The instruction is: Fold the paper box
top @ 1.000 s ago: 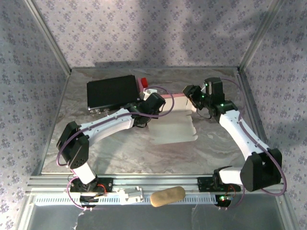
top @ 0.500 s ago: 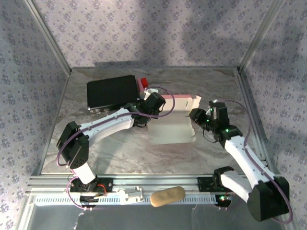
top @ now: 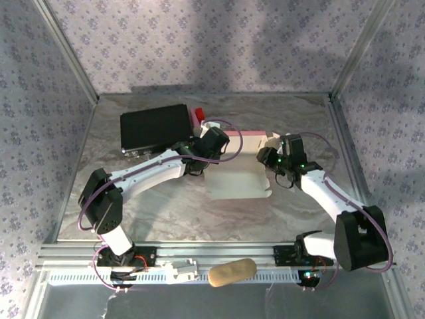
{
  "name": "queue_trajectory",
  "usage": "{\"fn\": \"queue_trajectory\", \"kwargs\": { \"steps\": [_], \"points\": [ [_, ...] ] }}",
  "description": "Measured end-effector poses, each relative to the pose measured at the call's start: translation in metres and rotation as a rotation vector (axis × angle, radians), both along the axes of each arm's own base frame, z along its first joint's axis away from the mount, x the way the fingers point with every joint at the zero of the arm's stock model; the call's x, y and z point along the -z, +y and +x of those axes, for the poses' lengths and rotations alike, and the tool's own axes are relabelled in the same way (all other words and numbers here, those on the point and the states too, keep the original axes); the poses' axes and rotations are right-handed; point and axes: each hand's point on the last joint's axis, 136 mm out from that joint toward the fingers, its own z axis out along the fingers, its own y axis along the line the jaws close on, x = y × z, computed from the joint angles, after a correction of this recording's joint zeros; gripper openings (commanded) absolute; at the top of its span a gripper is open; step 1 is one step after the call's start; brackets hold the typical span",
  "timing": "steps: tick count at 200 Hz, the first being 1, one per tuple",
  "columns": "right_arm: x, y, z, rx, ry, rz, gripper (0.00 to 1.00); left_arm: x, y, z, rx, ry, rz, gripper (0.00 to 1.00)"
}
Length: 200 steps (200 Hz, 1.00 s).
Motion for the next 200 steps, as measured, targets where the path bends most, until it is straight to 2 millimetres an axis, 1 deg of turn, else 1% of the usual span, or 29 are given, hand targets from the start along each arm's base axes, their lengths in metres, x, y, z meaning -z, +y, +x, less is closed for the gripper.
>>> {"fn": "queue_trajectory", "kwargs": {
  "steps": [15, 41, 56, 67, 102, 126, 140, 156, 200],
  "points": [
    [0.0, 0.0, 0.005, -0.004, -0.009, -0.004, 0.44, 0.0, 0.0, 0.0, 0.0, 0.0, 0.0, 0.0],
    [0.005, -0.002, 0.007, -0.002, 0.002, -0.012, 0.44, 0.0, 0.0, 0.0, 0.0, 0.0, 0.0, 0.0],
    [0.005, -0.002, 0.007, 0.0, 0.003, -0.013, 0.46, 0.0, 0.0, 0.0, 0.0, 0.0, 0.0, 0.0],
    [0.005, -0.003, 0.008, -0.001, -0.001, -0.015, 0.48, 0.0, 0.0, 0.0, 0.0, 0.0, 0.0, 0.0],
    [-0.001, -0.004, 0.01, 0.001, -0.031, -0.016, 0.47, -0.002, -0.001, 0.001, 0.0, -0.004, -0.004, 0.0],
    [0.004, -0.003, 0.012, 0.001, -0.031, -0.016, 0.47, -0.004, -0.001, 0.001, 0.001, -0.006, -0.007, 0.0],
    [0.008, -0.003, 0.014, 0.002, -0.026, -0.017, 0.46, -0.004, -0.001, 0.001, 0.001, -0.005, -0.005, 0.0],
    [0.009, -0.002, 0.016, 0.002, -0.029, -0.016, 0.42, -0.003, -0.001, 0.001, 0.001, -0.004, -0.004, 0.0],
    [0.005, 0.001, 0.018, -0.004, -0.05, -0.011, 0.37, -0.004, -0.001, 0.001, 0.001, -0.004, -0.005, 0.0]
  ]
}}
